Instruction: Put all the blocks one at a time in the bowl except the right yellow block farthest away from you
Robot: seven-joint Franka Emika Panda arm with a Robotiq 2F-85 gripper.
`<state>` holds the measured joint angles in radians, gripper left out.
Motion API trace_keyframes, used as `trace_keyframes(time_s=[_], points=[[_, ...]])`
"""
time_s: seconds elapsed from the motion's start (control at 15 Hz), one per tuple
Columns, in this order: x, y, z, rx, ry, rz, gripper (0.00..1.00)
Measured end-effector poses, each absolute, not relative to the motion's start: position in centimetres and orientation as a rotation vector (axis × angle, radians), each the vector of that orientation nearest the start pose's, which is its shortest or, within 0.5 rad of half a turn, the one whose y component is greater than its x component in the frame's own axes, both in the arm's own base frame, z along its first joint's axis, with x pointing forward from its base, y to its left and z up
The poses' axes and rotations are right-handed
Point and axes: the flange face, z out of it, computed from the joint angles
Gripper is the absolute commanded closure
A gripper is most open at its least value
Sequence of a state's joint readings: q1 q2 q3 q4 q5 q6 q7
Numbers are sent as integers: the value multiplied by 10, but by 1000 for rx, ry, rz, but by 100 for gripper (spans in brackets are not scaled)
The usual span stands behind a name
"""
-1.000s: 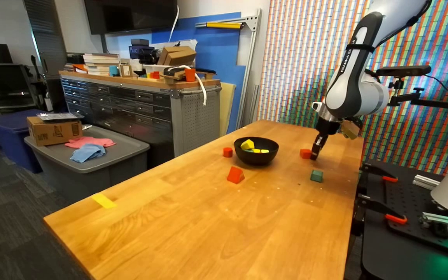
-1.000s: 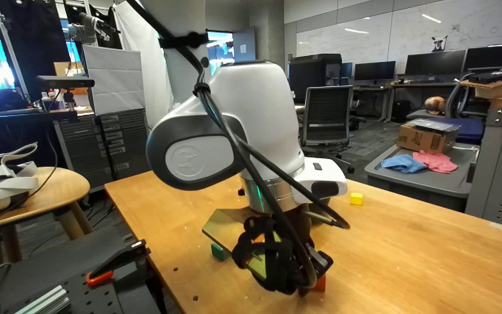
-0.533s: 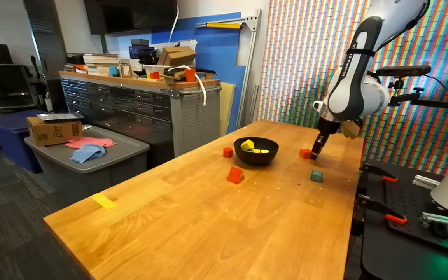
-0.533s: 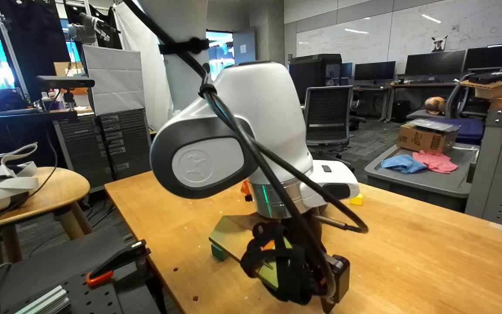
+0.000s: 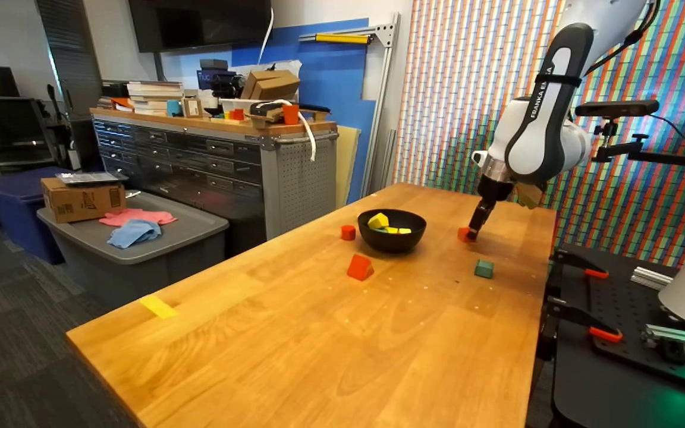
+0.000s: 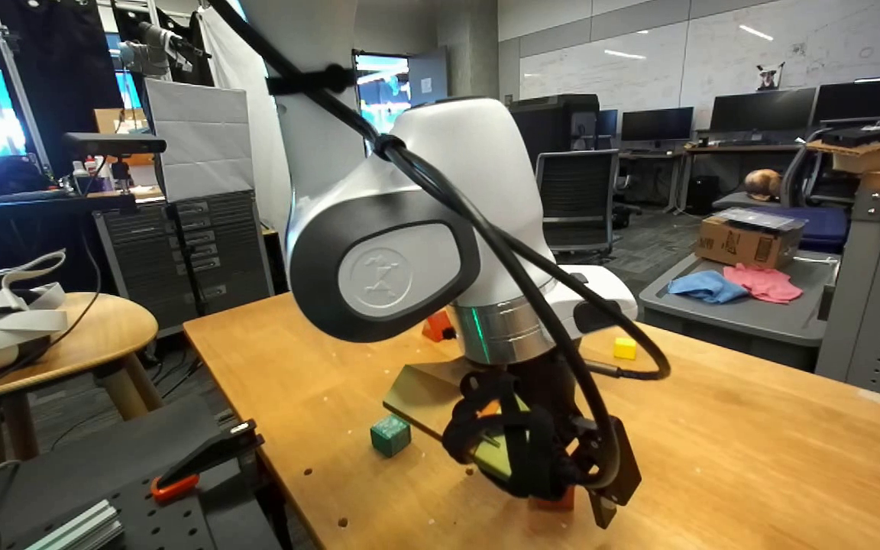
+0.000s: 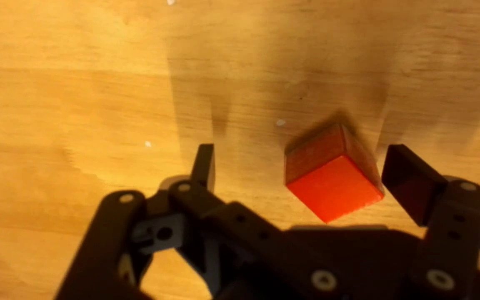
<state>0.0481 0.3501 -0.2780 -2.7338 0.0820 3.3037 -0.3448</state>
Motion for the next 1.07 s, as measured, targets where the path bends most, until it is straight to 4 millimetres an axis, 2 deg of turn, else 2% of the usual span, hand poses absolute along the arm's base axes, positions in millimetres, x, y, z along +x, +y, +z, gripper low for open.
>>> trace_keyframes(time_s=[0.13,0.2,0.27,0.4,0.73,0.8,1.07], points=[[392,-109,145,-3282,-108,-328,0],[395,-109,144,-3283,-112,-320,8],[398,-108,143,-3285,-115,-314,24],[404,-107,141,-3287,-125,-290,42],[411,-100,138,-3288,-152,-238,79],[411,-99,139,-3291,-157,-234,82],[405,-100,152,-3337,-236,-189,80]])
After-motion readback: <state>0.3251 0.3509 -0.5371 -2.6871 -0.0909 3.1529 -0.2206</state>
